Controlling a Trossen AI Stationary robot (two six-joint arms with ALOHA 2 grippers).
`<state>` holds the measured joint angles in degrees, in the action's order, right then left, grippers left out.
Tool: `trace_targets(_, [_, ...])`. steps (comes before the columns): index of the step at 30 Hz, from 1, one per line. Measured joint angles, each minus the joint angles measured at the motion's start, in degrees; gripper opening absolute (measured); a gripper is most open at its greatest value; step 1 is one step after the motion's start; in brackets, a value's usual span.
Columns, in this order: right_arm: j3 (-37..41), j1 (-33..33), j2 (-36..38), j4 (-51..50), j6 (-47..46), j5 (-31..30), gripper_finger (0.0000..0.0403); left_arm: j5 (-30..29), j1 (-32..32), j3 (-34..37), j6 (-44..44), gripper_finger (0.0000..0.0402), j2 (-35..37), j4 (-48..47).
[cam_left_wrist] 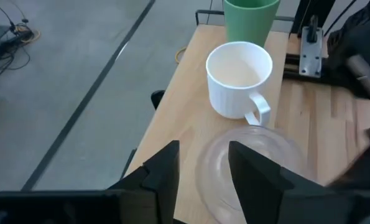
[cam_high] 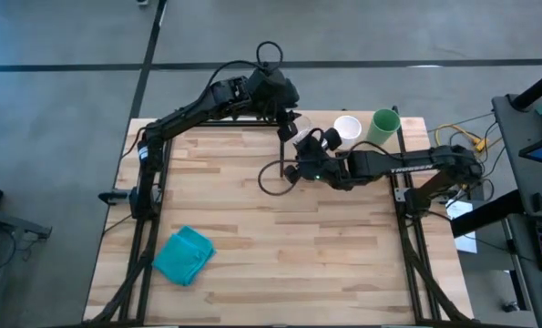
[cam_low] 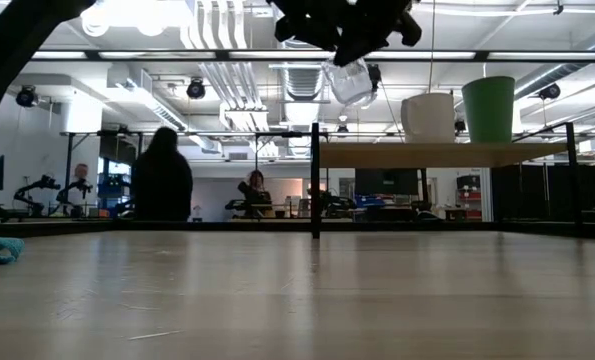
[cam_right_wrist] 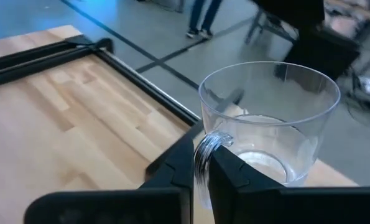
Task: Stack small to large cups/mugs on shelf
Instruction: Put the transparent mug on the shelf
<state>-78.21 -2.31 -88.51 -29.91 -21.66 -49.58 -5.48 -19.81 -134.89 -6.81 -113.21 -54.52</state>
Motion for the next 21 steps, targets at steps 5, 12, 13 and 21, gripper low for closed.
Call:
trace_targets(5, [0.01,2.36,-3.31,-0.19,-3.74,0.04,0.0014,-0.04,-0.02,0.0,0.42,0.0125,0.0,-0.1])
trace_targets(12, [0.08,3.83,-5.84,0.06,-8.22,0.06,0.0014,-0.04,-0.07,0.02,0.4,0.0125,0.0,-0.85])
trace_targets(13, [0.09,3.92,-6.04,0.07,-8.61,0.02,0.0014,-0.04,-0.07,0.02,0.39,0.0125,0.0,-1.06])
trace_targets(21, [2.61,4.22,-6.32,0.2,-16.54,0.15,0.0014,-0.03,-0.07,0.02,0.39,0.0125,0.0,-2.23])
